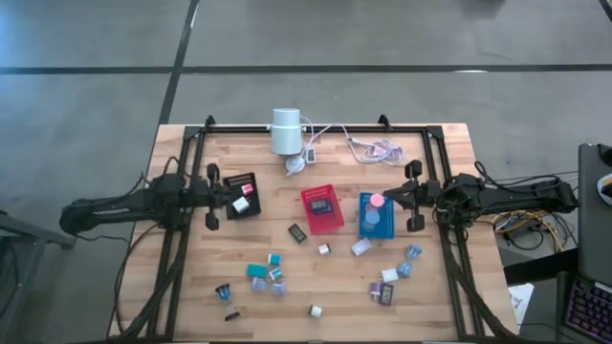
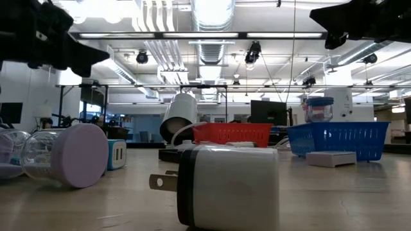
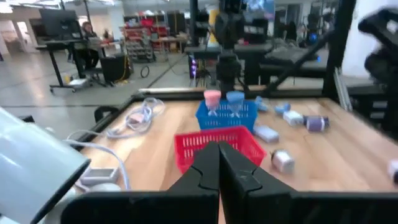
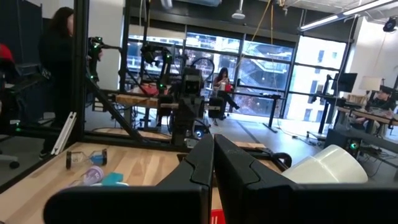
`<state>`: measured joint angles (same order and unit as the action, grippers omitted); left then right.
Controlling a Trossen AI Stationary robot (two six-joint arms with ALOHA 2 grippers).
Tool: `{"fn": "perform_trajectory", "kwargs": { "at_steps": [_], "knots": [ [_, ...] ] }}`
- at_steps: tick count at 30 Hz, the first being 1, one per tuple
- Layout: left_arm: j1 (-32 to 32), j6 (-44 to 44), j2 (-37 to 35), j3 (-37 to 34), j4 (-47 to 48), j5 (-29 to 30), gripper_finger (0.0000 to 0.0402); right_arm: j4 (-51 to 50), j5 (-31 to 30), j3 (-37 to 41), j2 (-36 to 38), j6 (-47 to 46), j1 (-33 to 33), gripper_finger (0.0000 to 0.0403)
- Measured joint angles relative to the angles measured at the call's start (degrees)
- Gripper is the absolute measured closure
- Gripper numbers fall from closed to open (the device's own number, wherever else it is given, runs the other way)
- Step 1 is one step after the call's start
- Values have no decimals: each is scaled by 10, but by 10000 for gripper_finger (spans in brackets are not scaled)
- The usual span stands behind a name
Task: Pick & Place Office items
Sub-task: Put the purple hourglass into the blue bin
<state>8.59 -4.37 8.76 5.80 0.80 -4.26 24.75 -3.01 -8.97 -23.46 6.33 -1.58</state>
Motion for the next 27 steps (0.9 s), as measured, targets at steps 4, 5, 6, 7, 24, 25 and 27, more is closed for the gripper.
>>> {"fn": "perform_trajectory", "kwargs": {
  "at_steps": [4, 5, 6, 7, 24, 25, 27],
  "knots": [
    [0, -26, -3, -27, -22, -1, 401, 0, 0, 0, 0, 1, 0, 394],
    [0, -32, -3, -32, -23, -1, 401, 0, 0, 1, 0, 1, 0, 394],
    [0, -38, -3, -37, -23, -1, 401, 0, 0, 1, 0, 1, 0, 394],
    [0, -43, -3, -41, -23, -1, 401, -1, 0, 1, 0, 1, 0, 394],
    [6, -10, -4, -6, 12, -20, 401, 17, -30, 43, 45, 14, 6, 394],
    [6, -12, -4, -6, 14, -23, 401, 16, -30, 48, 50, 11, 7, 394],
    [6, -13, -4, -6, 14, -22, 401, 17, -28, 58, 56, 9, 11, 394]
  ]
}}
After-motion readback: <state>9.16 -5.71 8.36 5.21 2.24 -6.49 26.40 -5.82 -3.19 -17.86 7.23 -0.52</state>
